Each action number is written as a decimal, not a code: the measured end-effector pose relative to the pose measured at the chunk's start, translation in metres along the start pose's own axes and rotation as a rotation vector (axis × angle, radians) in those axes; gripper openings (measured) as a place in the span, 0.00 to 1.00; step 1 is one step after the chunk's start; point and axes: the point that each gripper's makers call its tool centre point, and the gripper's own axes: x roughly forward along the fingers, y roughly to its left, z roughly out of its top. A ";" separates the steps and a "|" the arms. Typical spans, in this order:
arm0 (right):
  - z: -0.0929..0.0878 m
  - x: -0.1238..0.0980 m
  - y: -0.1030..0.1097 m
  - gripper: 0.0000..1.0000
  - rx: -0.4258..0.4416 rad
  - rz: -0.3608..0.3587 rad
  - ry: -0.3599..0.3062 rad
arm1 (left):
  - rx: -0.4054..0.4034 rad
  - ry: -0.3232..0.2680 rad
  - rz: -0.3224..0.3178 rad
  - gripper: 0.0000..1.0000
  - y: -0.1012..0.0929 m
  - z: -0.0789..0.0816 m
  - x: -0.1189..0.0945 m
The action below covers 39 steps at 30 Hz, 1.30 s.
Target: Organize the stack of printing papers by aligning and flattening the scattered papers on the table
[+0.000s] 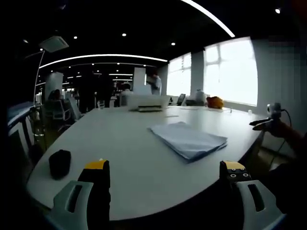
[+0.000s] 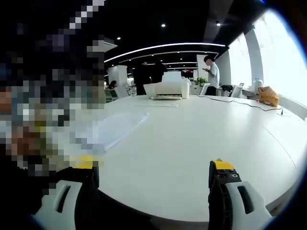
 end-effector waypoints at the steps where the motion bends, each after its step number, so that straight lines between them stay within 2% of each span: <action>1: 0.000 0.000 0.000 0.90 -0.001 -0.001 0.001 | 0.001 0.001 0.001 0.97 0.000 0.000 0.000; 8: 0.000 0.001 0.002 0.90 -0.007 0.003 0.005 | 0.003 -0.009 0.013 0.97 0.006 0.004 -0.002; 39: 0.004 -0.001 0.000 0.90 -0.008 -0.004 -0.006 | 0.003 -0.018 -0.002 0.97 0.000 0.007 0.000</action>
